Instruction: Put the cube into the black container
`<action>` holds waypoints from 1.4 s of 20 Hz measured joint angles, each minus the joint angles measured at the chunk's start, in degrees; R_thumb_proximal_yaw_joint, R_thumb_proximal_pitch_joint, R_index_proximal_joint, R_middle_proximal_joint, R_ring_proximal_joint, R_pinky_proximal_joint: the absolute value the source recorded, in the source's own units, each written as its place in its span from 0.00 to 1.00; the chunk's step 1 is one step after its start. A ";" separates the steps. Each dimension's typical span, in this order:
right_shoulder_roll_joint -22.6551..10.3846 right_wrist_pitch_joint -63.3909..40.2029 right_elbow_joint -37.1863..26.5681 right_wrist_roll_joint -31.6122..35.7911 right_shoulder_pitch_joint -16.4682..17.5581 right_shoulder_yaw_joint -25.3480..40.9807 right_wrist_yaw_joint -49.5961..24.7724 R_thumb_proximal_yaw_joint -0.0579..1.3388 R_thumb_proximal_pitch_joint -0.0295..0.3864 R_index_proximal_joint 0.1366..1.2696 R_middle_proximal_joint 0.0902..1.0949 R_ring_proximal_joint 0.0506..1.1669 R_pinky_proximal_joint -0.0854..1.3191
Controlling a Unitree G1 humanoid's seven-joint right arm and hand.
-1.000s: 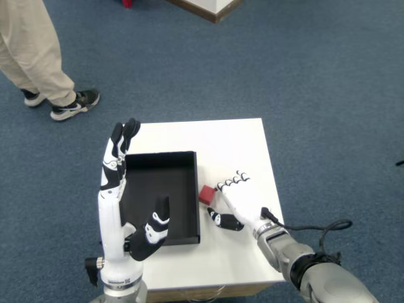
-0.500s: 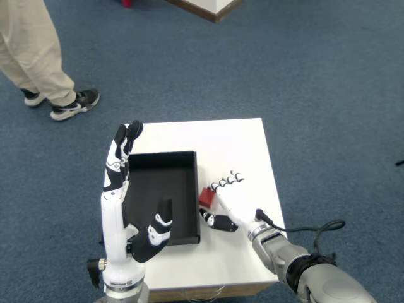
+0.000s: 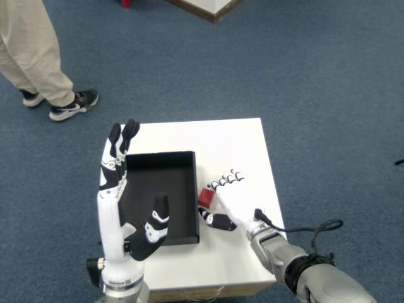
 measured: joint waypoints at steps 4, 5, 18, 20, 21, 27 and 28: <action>0.00 0.12 -0.08 -0.01 0.00 0.00 0.00 0.28 0.39 0.26 0.23 0.17 0.07; 0.00 0.12 -0.08 -0.01 0.00 0.00 0.00 0.30 0.42 0.29 0.23 0.17 0.07; -0.01 -3.93 3.23 1.15 0.83 -0.01 -1.14 0.46 0.47 0.45 0.29 0.21 0.11; -0.01 -4.15 3.48 1.24 1.00 0.00 -1.17 0.51 0.37 0.48 0.29 0.21 0.12; 0.00 -4.25 3.69 1.30 1.20 0.00 -1.33 0.52 0.29 0.51 0.29 0.21 0.12; 0.00 -5.71 4.83 2.36 1.77 -0.04 -2.51 0.65 0.29 0.66 0.32 0.23 0.13; 0.01 -6.00 5.04 2.38 1.97 -0.05 -2.86 0.65 0.30 0.66 0.33 0.23 0.14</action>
